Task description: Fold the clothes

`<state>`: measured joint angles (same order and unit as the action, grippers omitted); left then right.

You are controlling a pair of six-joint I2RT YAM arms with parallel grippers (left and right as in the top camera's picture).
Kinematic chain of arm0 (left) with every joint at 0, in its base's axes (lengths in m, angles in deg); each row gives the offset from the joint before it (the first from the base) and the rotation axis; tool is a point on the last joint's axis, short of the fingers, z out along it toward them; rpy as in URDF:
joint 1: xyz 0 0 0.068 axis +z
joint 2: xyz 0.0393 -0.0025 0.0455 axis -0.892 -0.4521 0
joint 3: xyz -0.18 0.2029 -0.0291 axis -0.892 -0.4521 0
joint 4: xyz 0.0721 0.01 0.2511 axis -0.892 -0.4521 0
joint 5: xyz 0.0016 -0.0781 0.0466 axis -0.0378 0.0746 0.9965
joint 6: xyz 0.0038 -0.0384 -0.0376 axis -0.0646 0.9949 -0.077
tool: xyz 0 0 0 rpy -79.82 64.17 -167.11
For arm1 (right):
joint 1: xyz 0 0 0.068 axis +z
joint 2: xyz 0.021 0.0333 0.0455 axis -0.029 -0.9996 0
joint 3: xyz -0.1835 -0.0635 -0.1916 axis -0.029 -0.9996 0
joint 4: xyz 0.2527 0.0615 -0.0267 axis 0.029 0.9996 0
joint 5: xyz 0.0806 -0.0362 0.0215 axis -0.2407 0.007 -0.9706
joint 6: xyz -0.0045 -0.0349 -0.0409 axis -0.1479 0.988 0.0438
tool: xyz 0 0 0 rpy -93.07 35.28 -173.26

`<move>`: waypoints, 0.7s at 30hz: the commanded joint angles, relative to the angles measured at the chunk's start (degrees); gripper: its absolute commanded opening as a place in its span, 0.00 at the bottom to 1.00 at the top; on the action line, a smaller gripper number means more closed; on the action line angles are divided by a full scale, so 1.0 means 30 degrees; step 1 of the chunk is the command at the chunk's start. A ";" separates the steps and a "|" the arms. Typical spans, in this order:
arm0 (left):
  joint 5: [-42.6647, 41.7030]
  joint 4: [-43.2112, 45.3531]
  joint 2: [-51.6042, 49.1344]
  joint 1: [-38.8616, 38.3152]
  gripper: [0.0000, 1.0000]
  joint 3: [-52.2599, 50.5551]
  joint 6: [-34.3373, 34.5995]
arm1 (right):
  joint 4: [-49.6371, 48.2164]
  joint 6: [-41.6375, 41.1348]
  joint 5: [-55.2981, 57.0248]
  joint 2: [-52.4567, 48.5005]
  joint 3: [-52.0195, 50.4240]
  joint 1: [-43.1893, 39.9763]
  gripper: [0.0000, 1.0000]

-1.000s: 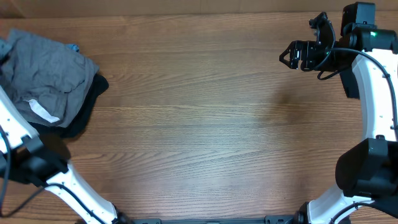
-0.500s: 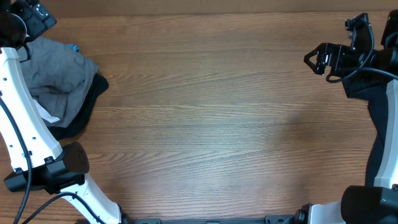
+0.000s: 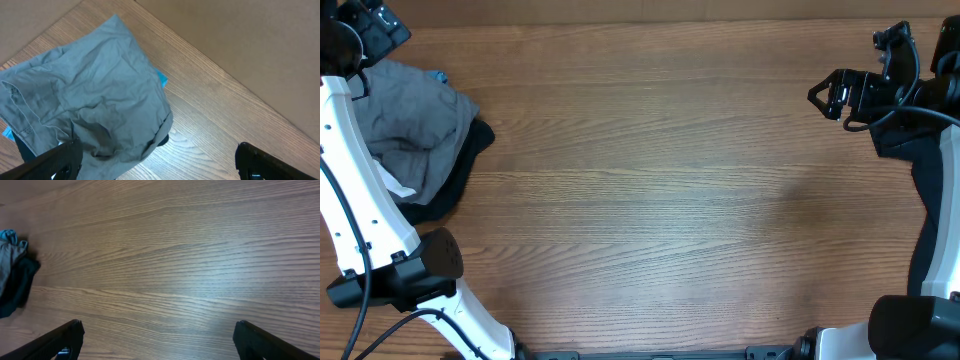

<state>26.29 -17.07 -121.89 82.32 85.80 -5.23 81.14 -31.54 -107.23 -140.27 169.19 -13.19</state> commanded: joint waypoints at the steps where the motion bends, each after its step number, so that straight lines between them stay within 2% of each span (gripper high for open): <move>1: -0.0080 -0.0066 -0.0124 -0.0036 1.00 -0.0029 -0.0095 | 0.0000 -0.0015 0.1275 0.0015 0.0131 0.0044 1.00; 6: -0.0080 -0.0066 -0.0124 -0.0036 1.00 -0.0029 -0.0095 | 0.0073 -0.0022 0.1428 0.0197 0.0124 0.0051 1.00; 11: -0.0080 -0.0073 -0.0124 -0.0036 1.00 -0.0029 -0.0095 | -0.0335 -0.0022 0.1705 0.2769 0.0124 0.0663 1.00; 15: -0.0080 -0.0066 -0.0124 -0.0058 1.00 -0.0029 -0.0095 | -0.2142 0.0670 0.1836 0.5960 0.0109 0.2761 1.00; 21: -0.0080 -0.0073 -0.0124 -0.0066 1.00 -0.0029 -0.0095 | -0.2353 0.1858 0.2069 1.1693 -0.0874 0.7118 1.00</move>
<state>26.27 -17.09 -121.89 82.32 85.80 -5.23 74.05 -27.76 -101.70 -110.89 168.53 4.82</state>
